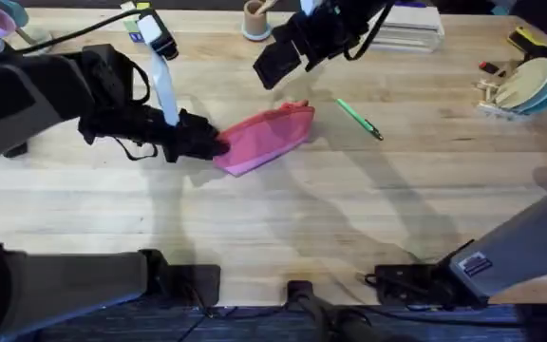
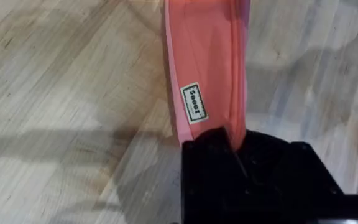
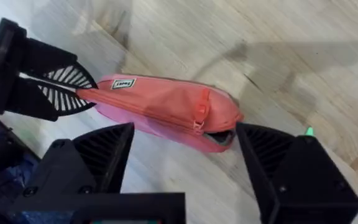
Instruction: Unzip the bag, pick up the pens from the table one at a time and place them inside, then zip the bag closed.
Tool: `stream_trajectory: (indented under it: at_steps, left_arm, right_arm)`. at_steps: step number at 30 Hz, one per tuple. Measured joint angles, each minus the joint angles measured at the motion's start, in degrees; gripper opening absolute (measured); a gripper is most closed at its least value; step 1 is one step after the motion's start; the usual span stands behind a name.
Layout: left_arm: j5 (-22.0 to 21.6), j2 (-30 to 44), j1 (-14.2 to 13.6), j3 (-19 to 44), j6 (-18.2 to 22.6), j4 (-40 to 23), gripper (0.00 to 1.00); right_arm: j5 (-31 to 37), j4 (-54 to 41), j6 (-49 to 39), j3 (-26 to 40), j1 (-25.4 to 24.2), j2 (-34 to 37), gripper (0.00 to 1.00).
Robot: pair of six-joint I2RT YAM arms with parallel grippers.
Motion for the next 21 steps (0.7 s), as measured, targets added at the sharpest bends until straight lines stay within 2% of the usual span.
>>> stream_trajectory:
  at_steps: [21]
  left_arm:
    - [0.0,0.0,0.0,0.0,0.0,0.0,0.042]
  right_arm:
    - [0.2,0.5,0.0,0.1,0.0,6.9,0.982]
